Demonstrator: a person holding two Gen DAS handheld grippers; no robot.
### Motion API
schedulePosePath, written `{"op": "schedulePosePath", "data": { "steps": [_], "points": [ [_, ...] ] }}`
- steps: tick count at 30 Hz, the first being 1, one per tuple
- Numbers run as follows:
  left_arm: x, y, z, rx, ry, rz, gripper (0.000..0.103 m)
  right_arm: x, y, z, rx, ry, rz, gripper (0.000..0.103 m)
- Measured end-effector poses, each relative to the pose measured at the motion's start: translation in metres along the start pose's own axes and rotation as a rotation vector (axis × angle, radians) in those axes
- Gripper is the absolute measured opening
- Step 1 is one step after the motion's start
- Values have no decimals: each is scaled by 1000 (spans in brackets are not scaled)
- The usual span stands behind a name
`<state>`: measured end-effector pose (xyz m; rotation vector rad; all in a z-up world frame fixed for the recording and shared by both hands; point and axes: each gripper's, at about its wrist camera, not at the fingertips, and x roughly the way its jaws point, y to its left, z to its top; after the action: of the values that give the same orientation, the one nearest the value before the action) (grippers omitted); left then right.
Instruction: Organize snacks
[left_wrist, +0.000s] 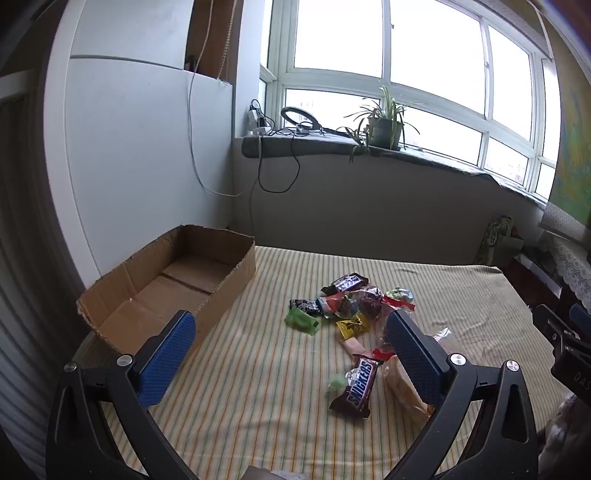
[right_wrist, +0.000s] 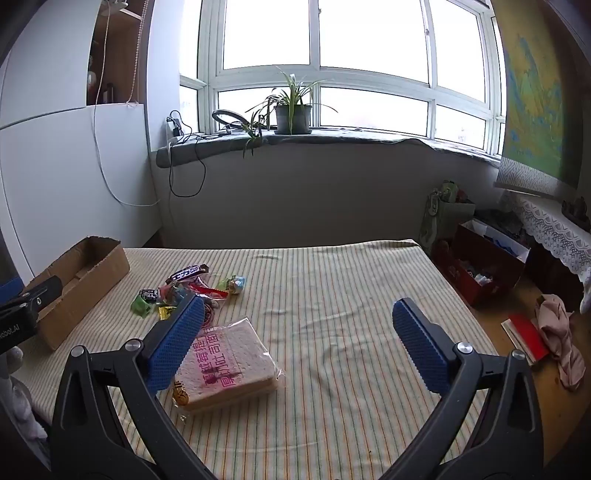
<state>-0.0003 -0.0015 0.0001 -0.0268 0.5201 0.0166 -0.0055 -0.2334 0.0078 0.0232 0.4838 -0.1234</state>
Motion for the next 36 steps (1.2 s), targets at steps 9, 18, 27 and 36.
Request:
{"op": "schedulePosePath", "data": {
  "steps": [9, 18, 27, 36],
  "points": [
    [6, 0, -6, -38, 15, -15, 103, 4, -2, -4, -5, -1, -2, 103],
    [2, 5, -4, -41, 9, -19, 103, -2, 4, 2, -28, -22, -37, 103],
    [5, 7, -2, -49, 13, -26, 103, -3, 6, 4, -34, -32, -42, 103],
    [2, 5, -2, -43, 8, -32, 103, -1, 7, 4, -32, -26, -41, 103]
  ]
}}
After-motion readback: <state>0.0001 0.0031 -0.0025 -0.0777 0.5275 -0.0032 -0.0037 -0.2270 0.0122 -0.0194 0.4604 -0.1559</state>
